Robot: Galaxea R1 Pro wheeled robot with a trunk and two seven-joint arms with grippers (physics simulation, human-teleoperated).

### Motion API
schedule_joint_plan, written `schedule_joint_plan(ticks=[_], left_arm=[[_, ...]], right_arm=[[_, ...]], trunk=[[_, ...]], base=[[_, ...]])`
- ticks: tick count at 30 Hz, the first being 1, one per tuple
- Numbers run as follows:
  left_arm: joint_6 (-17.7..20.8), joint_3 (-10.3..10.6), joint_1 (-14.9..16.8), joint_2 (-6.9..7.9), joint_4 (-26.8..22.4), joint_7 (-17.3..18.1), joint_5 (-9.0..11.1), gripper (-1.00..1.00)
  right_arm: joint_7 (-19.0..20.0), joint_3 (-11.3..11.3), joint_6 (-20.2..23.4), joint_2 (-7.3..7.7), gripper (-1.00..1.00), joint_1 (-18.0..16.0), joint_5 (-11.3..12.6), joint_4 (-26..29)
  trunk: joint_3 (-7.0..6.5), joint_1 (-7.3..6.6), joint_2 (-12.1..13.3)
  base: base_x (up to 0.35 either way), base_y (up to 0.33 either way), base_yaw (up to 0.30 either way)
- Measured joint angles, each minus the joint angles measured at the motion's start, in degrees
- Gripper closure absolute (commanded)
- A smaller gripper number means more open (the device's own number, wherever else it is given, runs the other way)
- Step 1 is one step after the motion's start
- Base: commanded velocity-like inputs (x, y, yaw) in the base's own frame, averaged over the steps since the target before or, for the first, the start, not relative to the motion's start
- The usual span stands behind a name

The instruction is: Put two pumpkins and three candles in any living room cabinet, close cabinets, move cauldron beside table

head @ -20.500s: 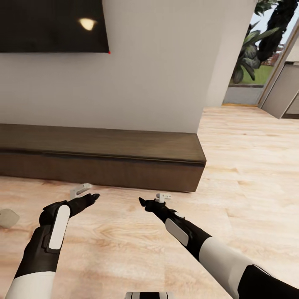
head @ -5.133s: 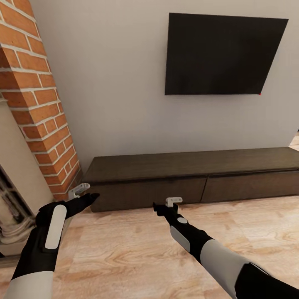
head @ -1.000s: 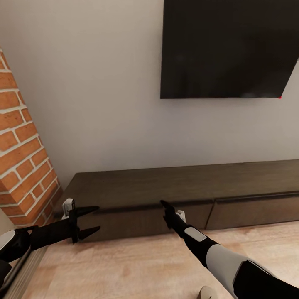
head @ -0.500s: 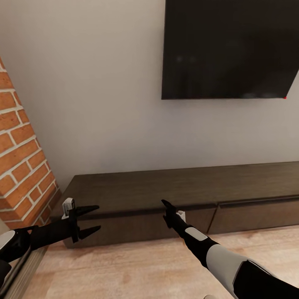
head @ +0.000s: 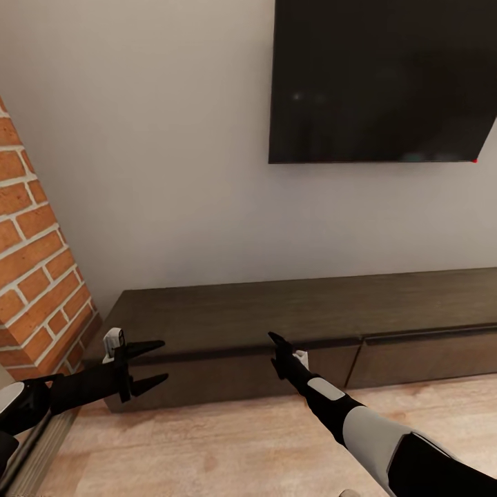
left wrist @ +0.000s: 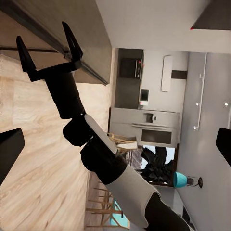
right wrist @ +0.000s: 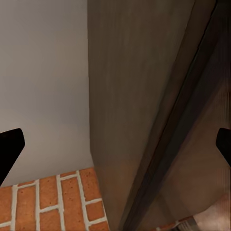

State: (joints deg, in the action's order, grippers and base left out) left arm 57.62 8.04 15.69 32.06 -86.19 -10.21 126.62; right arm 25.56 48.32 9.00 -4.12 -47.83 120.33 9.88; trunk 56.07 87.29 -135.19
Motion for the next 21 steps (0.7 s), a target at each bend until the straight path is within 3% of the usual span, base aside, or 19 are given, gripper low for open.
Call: schedule_joint_plan(ticks=[11, 21], left_arm=[[0.0, 0.0, 0.0, 0.07, 0.0, 0.0, 0.0, -1.00], [0.0, 0.0, 0.0, 0.07, 0.0, 0.0, 0.1, -1.00]], right_arm=[[0.0, 0.0, -0.2, 0.00, -1.00, 0.0, -0.1, 0.0], [0.8, 0.5, -4.9, 0.03, -1.00, 0.0, -0.5, 0.2]], trunk=[[1.98, 2.42, -4.4], [3.81, 4.42, -8.0]], base=[[0.000, 0.000, 0.000], [0.000, 0.000, 0.000]])
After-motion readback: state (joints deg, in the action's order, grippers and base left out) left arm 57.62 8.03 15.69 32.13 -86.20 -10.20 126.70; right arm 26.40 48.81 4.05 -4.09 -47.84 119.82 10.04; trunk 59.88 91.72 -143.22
